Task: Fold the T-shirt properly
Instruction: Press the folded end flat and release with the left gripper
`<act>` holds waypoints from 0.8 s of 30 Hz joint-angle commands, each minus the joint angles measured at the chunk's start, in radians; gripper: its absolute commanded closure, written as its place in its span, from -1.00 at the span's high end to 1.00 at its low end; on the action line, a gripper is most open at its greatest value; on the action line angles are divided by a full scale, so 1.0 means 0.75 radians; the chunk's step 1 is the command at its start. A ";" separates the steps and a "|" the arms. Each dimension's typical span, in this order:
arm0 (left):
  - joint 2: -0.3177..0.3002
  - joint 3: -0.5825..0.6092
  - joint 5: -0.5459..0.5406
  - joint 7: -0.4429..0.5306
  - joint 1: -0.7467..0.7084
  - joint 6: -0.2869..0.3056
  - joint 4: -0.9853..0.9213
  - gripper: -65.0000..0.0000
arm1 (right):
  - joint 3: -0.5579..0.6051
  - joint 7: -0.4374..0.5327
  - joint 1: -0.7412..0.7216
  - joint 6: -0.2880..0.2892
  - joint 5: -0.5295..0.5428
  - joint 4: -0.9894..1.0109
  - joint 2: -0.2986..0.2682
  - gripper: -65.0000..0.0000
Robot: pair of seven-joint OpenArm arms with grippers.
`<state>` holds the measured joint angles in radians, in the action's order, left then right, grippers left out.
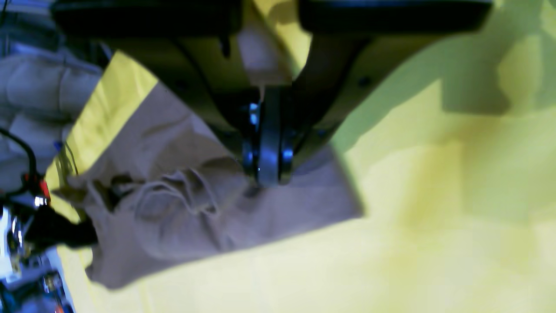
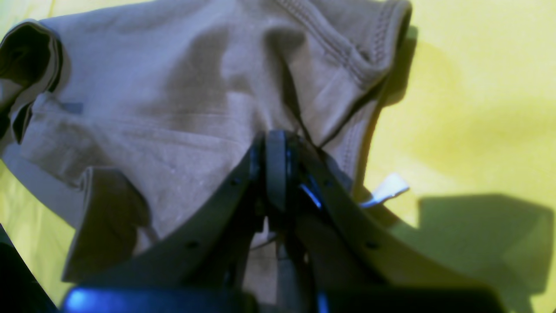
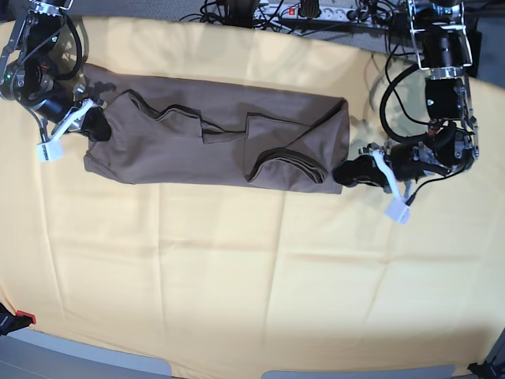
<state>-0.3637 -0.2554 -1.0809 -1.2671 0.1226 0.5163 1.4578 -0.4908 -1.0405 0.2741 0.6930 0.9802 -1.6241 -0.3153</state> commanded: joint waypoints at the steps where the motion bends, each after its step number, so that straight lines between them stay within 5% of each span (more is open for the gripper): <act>1: -0.017 0.013 -0.040 0.021 0.029 0.009 0.021 -1.00 | -0.006 0.011 -0.007 0.007 0.018 -0.022 -0.019 -1.00; 6: -0.017 0.116 -0.124 -0.025 0.030 0.021 0.021 -1.00 | -0.006 0.011 -0.007 0.007 0.018 -0.022 -0.019 -1.00; 12: -0.018 0.148 -0.525 -0.172 0.029 0.178 0.021 -1.00 | -0.006 0.011 -0.007 0.007 0.018 -0.022 -0.019 -1.00; 19: -0.017 0.148 -0.537 -0.172 0.029 0.230 0.023 -1.00 | -0.006 0.011 -0.009 0.007 0.024 -0.022 -0.019 -1.00; 24: -0.018 0.148 -0.537 -0.172 0.029 0.242 0.023 -1.00 | -0.010 0.011 -0.041 0.007 0.168 -0.025 -0.020 -1.00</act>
<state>-0.3660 -0.1387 -1.4590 -1.4063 0.1246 0.6895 1.4582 -0.4911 -1.0557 0.2569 0.6926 1.0798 -1.6238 -0.3149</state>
